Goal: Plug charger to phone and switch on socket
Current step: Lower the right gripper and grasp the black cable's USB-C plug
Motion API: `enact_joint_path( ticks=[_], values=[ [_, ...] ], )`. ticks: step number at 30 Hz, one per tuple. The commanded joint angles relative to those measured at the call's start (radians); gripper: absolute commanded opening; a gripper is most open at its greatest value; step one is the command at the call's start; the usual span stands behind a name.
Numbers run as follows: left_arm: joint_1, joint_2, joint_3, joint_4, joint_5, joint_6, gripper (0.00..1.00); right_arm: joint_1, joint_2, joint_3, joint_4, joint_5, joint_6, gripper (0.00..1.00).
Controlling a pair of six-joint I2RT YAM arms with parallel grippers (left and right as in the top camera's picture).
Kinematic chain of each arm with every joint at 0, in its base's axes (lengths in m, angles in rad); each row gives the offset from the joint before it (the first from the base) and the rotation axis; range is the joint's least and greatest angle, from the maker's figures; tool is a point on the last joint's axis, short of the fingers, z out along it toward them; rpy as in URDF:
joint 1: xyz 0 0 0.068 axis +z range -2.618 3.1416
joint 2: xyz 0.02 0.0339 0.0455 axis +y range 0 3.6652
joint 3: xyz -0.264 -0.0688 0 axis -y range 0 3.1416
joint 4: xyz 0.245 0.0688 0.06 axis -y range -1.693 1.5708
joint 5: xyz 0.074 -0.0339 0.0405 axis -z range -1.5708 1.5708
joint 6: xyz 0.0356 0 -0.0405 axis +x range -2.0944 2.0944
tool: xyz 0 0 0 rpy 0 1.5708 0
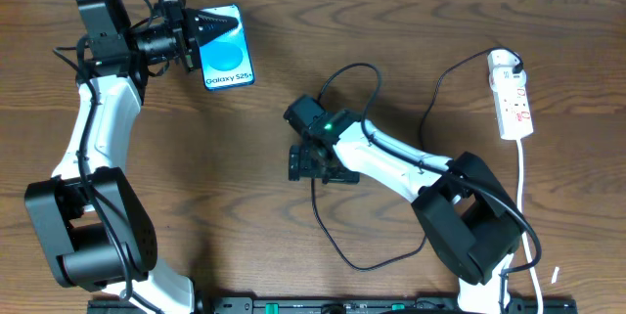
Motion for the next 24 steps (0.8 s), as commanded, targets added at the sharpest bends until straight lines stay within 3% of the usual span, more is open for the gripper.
enact_joint_path(
  ticks=[1, 5, 9, 14, 17, 24],
  values=[
    [0.002, -0.022, 0.025, 0.005, 0.039, 0.016, 0.07, 0.020, 0.009, 0.015, 0.004, 0.080, 0.049, 0.92],
    [0.002, -0.022, 0.025, 0.005, 0.039, 0.029, 0.07, 0.031, 0.009, 0.015, 0.010, 0.148, 0.064, 0.86],
    [0.002, -0.022, 0.025, 0.005, 0.039, 0.029, 0.08, 0.030, 0.009, 0.014, 0.010, 0.148, 0.075, 0.59],
    [0.002, -0.022, 0.025, 0.005, 0.039, 0.029, 0.07, 0.031, 0.009, 0.014, 0.009, 0.148, 0.074, 0.35],
    [0.002, -0.022, 0.025, 0.005, 0.039, 0.029, 0.07, 0.031, 0.009, 0.014, 0.005, 0.148, 0.074, 0.31],
    [0.002, -0.022, 0.025, 0.005, 0.039, 0.029, 0.07, 0.032, 0.009, 0.014, -0.012, 0.143, 0.075, 0.33]
  ],
)
